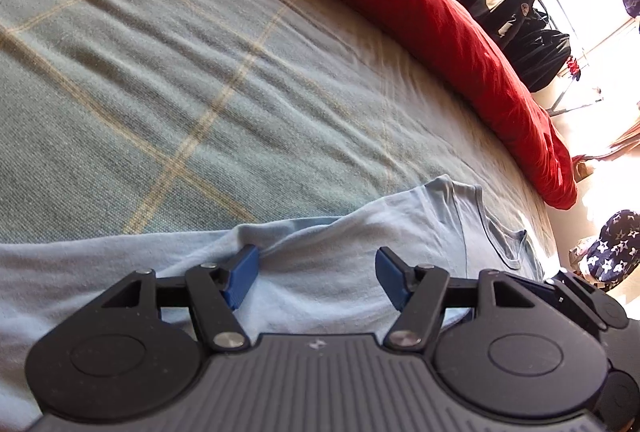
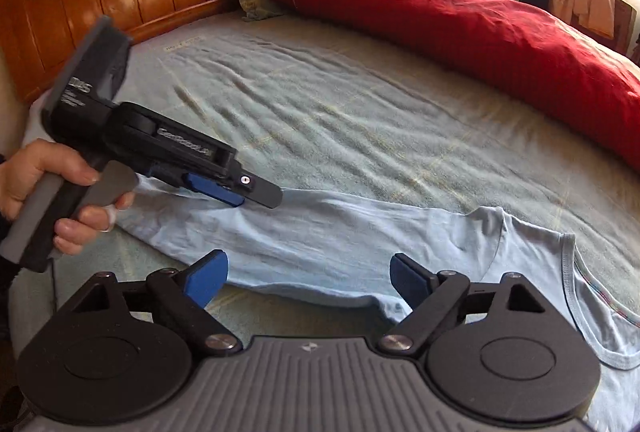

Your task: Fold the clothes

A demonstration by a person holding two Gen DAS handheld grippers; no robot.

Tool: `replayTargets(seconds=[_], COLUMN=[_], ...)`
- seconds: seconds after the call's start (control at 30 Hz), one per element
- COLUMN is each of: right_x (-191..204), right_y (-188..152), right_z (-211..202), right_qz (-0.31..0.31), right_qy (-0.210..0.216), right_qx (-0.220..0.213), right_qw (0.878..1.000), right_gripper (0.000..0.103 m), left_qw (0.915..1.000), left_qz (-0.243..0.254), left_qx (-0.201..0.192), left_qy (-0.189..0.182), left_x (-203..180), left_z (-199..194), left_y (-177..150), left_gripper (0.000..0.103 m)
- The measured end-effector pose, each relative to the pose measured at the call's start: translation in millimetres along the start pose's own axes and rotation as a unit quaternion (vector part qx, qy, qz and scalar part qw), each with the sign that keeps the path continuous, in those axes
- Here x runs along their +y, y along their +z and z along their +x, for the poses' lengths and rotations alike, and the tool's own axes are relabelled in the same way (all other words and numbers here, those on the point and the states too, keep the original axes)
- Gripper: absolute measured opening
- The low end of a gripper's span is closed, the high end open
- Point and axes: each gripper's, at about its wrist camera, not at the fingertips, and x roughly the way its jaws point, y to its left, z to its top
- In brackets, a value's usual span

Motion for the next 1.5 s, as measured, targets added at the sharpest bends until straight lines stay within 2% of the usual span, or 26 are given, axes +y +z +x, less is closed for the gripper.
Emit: replayTargets(seconds=[0.13,0.27,0.33,0.43,0.57,0.6,0.63,0.8,0.83,0.93,0.97,1.03,1.1,1.23,1.3,1.5], right_x=[-5.5,3.1,-0.2,-15.4,-40.7,-38.7,-36.1,-1.9,2.4,9.8,11.8,16.0,20.1,28.1,24.6,17.4], right_y=[14.9,-15.3,-18.8,-17.5,-16.9,-19.1,-21.2,-19.0,-16.4,2.6,9.3,22.6,36.0,61.8,54.1,24.6], right_z=[50.8,28.0,7.6,-6.1,15.7,20.9,25.4,13.7,8.0,0.6,10.6,30.5,50.4,90.3,106.5,78.3], right_qz=[0.003,-0.006,0.012,0.044,0.111,0.113,0.114,0.056,0.046,0.018,0.012,0.000,-0.012,-0.035,-0.032,-0.035], right_qy=[0.009,0.034,0.047,-0.008,-0.001,0.016,0.033,0.056,0.058,0.050,0.052,0.056,0.061,0.069,0.067,0.060], right_qx=[0.028,0.021,-0.003,-0.036,-0.021,-0.017,-0.013,0.032,0.032,-0.004,-0.005,-0.005,-0.006,-0.006,0.025,0.028], right_qw=[1.000,0.999,0.999,0.998,0.994,0.993,0.993,0.996,0.997,0.999,0.999,0.998,0.998,0.997,0.997,0.997], right_gripper=[0.089,0.089,0.089,0.089,0.090,0.091,0.097,0.098,0.098,0.097,0.094,0.082,0.075,0.073,0.072,0.071], left_qw=[0.9999,0.9993,0.9988,0.9987,0.9989,0.9989,0.9990,0.9999,0.9999,0.9996,0.9994,0.9990,0.9990,0.9979,0.9976,0.9962], left_qz=[0.013,0.037,0.047,0.049,0.045,0.046,0.044,0.014,0.008,-0.008,-0.014,-0.025,-0.030,-0.053,-0.059,-0.069], left_qx=[-0.002,-0.005,-0.007,-0.009,-0.010,-0.010,-0.010,0.000,0.000,-0.002,-0.001,0.006,0.016,0.013,0.004,-0.004], left_qy=[-0.001,0.006,0.010,0.008,0.005,0.005,0.003,-0.009,-0.014,-0.028,-0.030,-0.037,-0.029,-0.036,-0.037,-0.054], left_x=[-1.1,-5.9,-8.2,-7.4,-4.8,-4.6,-4.4,-2.8,-2.3,-0.9,-0.4,2.3,5.7,19.1,23.9,35.5], left_z=[1.0,2.3,1.8,0.7,0.0,-0.3,0.1,-10.3,-13.7,-20.0,-21.0,-16.9,-10.9,-4.8,-5.3,-0.8], left_y=[-0.2,-2.4,-3.7,-4.5,-4.8,-4.9,-4.8,2.5,4.4,11.5,13.8,14.7,13.3,10.9,11.4,12.8], left_gripper=[0.065,0.066,0.066,0.066,0.066,0.066,0.066,0.065,0.065,0.066,0.066,0.066,0.066,0.066,0.067,0.068])
